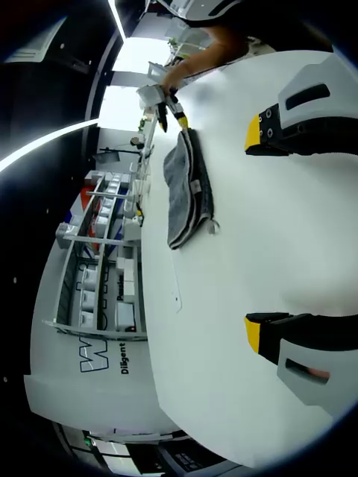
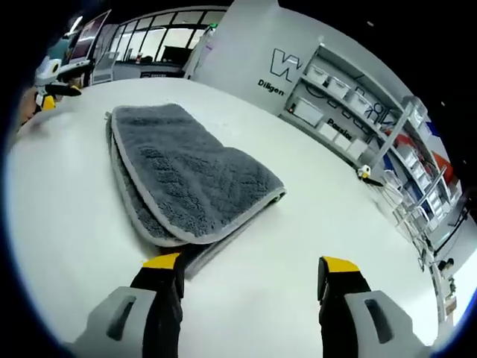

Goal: Open the folded towel by lifting each exposed corner and separating the folded layers until the towel lies flat within the target outline without major curled edges

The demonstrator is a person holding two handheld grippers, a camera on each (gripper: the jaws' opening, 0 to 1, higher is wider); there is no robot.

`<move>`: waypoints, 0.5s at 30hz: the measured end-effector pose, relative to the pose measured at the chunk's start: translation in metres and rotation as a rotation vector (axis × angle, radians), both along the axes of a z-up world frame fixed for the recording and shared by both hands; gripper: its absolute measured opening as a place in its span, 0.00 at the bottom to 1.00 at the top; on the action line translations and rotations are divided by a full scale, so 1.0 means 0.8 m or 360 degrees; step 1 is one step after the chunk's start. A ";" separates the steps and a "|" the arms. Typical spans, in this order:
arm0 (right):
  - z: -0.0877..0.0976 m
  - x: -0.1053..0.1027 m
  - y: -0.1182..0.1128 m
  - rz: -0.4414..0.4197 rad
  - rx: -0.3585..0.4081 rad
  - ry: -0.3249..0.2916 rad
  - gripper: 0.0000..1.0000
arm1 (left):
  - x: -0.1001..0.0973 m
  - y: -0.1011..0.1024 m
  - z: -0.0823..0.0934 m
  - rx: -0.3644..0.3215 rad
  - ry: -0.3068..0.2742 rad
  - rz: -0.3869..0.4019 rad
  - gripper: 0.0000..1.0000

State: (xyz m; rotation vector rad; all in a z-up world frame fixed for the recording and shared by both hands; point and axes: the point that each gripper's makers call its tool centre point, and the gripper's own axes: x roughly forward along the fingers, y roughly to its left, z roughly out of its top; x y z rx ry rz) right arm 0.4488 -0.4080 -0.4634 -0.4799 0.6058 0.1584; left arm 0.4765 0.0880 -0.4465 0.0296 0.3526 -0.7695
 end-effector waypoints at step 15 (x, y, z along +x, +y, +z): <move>0.001 -0.022 0.049 0.0043 0.0156 0.0078 0.99 | -0.002 -0.003 -0.001 0.0027 -0.0004 -0.0024 0.87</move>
